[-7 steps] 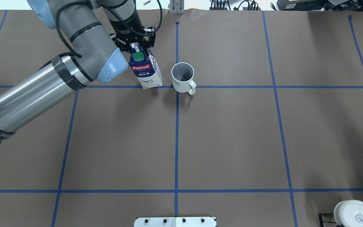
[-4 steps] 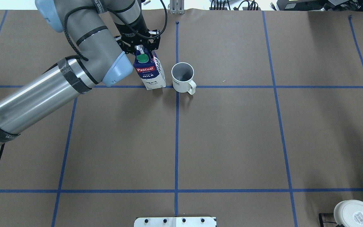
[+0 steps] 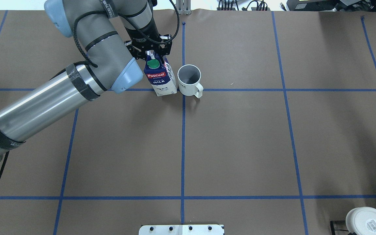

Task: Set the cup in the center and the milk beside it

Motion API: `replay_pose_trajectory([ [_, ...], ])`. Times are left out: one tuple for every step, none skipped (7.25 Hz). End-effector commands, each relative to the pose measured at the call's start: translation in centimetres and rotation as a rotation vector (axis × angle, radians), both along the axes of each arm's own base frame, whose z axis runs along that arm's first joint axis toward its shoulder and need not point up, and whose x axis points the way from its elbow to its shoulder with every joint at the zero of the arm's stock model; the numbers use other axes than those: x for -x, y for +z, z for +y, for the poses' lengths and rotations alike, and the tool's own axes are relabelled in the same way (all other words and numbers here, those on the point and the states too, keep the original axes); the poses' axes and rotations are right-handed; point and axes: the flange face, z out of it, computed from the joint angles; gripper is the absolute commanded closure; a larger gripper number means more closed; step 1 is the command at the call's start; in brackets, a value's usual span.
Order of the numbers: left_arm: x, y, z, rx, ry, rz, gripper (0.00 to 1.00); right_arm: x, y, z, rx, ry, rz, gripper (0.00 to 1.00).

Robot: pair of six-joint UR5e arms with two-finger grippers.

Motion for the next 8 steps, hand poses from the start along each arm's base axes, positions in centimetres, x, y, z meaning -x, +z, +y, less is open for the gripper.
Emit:
replay_pose_trajectory([
  [-0.2, -0.1, -0.1, 0.010, -0.035, 0.010, 0.02, 0.0, -0.3, 0.0, -0.005, 0.001, -0.002, 0.00],
  [0.1, -0.5, 0.0, 0.005, -0.048, 0.012, 0.02, 0.0, -0.4, 0.0, -0.006, 0.001, -0.004, 0.00],
  [0.8, -1.0, -0.1, -0.001, -0.056, 0.019, 0.02, 0.0, -0.1, 0.0, -0.002, 0.001, 0.000, 0.00],
  [3.0, -1.7, -0.9, -0.012, -0.083, 0.034, 0.02, 0.0, -0.2, -0.1, -0.006, 0.000, -0.001, 0.00],
  [6.3, -2.3, -1.5, -0.024, -0.121, 0.049, 0.02, 0.0, -0.6, -0.3, -0.013, 0.001, 0.002, 0.00],
  [10.9, -0.1, -1.0, -0.024, -0.152, 0.048, 0.02, 0.0, -0.9, -0.4, -0.021, 0.001, 0.004, 0.00],
  [15.6, 4.1, 0.8, -0.089, -0.143, 0.039, 0.02, -0.4, -1.8, -1.3, -0.038, 0.012, 0.006, 0.00],
  [19.7, 8.2, 2.7, -0.155, -0.109, 0.014, 0.02, -1.0, -2.5, -1.5, -0.057, 0.022, 0.004, 0.00],
])
